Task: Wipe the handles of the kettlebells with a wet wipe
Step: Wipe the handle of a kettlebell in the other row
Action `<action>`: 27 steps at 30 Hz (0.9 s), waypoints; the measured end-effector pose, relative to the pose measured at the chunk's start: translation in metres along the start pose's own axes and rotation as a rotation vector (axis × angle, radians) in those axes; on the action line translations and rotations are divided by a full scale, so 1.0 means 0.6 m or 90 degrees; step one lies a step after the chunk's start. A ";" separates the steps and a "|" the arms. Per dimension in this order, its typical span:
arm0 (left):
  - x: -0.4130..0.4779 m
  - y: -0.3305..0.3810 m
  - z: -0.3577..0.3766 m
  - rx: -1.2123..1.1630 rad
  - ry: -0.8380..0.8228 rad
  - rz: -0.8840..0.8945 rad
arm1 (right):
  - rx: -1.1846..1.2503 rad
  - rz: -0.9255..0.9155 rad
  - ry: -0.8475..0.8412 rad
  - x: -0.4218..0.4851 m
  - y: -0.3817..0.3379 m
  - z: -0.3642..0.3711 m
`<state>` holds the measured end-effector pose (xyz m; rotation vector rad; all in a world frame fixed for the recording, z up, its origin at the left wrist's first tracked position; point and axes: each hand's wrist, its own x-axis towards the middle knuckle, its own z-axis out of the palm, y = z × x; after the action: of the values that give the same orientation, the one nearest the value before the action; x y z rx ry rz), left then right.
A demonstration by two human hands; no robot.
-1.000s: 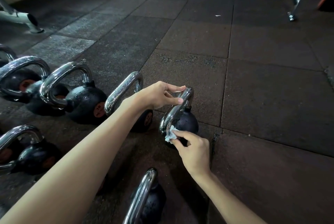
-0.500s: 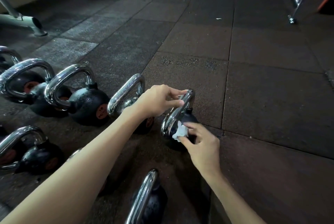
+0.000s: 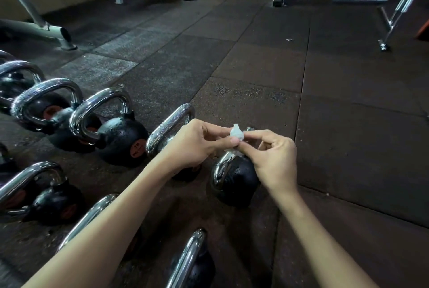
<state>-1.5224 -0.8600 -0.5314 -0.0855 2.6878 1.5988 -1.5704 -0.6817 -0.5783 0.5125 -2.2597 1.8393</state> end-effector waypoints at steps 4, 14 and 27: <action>-0.011 -0.013 -0.010 -0.149 0.019 -0.067 | 0.023 0.035 -0.114 0.010 -0.004 0.012; -0.005 -0.064 -0.022 -0.071 0.197 -0.063 | -0.049 0.434 -0.076 0.032 0.007 0.025; 0.024 -0.073 0.000 0.082 0.158 -0.001 | 0.110 0.482 -0.080 -0.007 0.015 -0.015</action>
<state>-1.5347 -0.8814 -0.5708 -0.3035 2.9647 1.5003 -1.5706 -0.6708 -0.5860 -0.2748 -2.6141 2.3935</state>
